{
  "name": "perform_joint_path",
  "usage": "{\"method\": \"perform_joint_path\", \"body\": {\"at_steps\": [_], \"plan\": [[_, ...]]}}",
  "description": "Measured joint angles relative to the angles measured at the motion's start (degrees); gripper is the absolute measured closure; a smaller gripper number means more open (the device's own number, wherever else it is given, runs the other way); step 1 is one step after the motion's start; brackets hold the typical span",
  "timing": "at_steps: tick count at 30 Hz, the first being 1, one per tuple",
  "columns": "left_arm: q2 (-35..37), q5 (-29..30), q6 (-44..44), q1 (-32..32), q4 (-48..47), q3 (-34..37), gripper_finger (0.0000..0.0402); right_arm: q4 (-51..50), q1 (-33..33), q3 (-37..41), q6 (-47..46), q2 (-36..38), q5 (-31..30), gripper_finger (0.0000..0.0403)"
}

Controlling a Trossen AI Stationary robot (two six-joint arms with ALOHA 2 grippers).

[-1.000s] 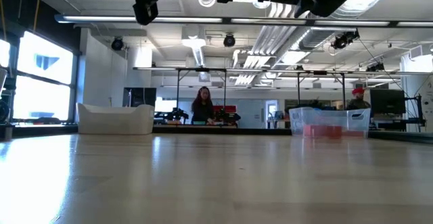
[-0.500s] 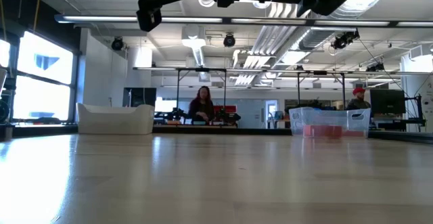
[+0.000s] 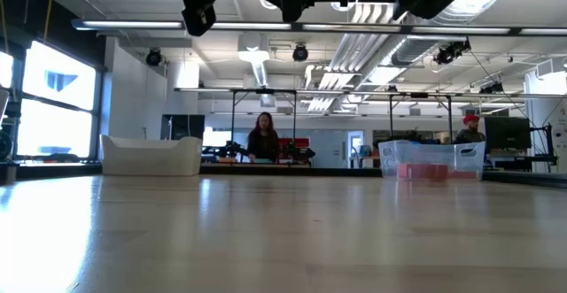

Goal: Sort & place blocks by color
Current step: Put the brown block into the gray bin

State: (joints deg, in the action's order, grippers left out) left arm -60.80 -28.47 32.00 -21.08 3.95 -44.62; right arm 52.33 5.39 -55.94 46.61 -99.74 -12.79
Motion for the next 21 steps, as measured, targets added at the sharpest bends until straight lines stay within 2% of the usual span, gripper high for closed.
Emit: {"method": "perform_joint_path", "body": {"at_steps": [7,21], "plan": [[0.00,0.02,-3.29,0.15,1.19,0.00,0.0190,0.87,-0.15,0.00,-0.15,0.00,-0.64,0.0297],[-0.39,-0.48,-1.12,0.14,1.11,-0.04,0.0174,2.59,1.29,-0.33,0.02,0.04,-0.12,0.0297]]}}
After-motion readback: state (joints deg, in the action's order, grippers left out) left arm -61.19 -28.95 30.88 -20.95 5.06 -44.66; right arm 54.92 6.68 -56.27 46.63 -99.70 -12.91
